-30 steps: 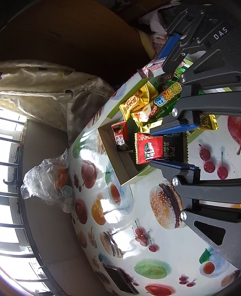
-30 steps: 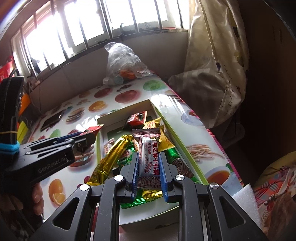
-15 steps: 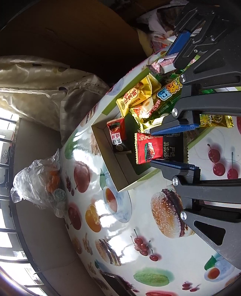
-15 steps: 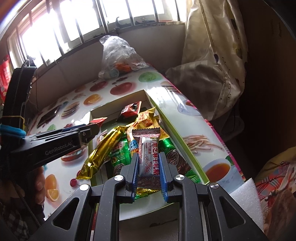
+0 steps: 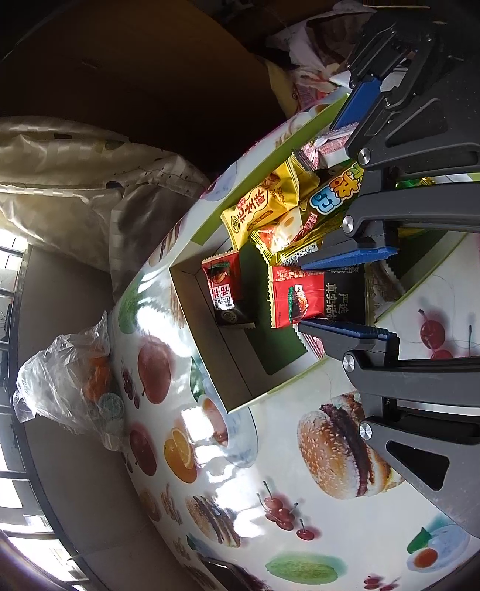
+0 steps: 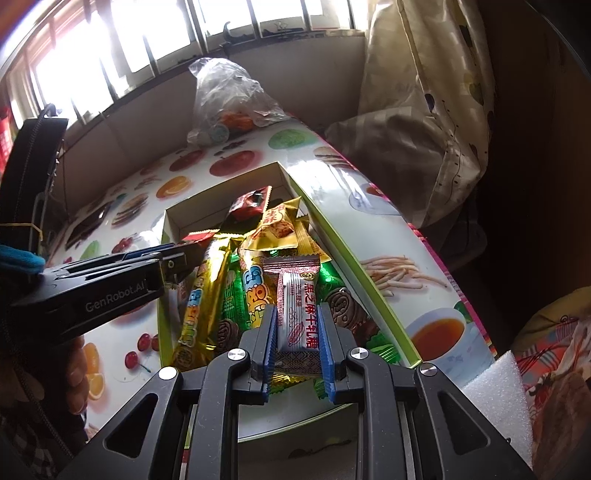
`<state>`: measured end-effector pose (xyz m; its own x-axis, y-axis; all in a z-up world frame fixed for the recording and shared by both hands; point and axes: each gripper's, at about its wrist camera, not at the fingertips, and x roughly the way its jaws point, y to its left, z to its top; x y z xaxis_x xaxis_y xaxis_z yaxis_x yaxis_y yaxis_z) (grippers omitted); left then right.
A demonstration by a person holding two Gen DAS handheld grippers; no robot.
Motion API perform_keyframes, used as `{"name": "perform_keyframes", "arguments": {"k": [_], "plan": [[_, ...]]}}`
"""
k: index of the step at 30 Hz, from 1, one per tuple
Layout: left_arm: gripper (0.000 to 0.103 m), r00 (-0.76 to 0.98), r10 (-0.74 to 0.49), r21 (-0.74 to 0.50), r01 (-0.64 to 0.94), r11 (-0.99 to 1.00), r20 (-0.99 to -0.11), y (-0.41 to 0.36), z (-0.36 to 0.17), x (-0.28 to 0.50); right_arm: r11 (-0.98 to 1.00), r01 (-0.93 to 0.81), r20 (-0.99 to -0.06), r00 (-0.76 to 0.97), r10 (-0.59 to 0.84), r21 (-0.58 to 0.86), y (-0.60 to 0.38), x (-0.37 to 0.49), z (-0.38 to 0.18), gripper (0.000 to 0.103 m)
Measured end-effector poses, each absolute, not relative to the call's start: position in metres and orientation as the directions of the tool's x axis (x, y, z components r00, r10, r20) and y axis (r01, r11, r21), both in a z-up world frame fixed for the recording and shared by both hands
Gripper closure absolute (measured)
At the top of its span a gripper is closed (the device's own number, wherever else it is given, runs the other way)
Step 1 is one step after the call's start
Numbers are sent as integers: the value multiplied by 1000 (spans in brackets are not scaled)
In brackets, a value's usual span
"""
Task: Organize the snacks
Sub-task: 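Lower both candies into the box and open both grippers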
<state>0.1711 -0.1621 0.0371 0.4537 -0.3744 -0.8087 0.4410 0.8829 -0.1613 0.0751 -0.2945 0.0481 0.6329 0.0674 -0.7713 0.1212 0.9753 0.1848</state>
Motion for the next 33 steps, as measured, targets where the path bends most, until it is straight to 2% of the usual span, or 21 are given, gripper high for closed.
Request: {"name": "perform_keyframes", "arguments": {"k": [17,25,33], "plan": [[73,450,-352,-149,425,893,-821,-167,30,172,976,143,-776,630,40,166,-301,76,40,83],[62,455,-357,-151,429,891,-815,-165,34,166,973,152,-769,638,36,172,-303,72,42,75],[61,481,-349,-119,446,887,-805,-164,46,149,975,146,-746,665,31,170,-300,62,54,67]]}}
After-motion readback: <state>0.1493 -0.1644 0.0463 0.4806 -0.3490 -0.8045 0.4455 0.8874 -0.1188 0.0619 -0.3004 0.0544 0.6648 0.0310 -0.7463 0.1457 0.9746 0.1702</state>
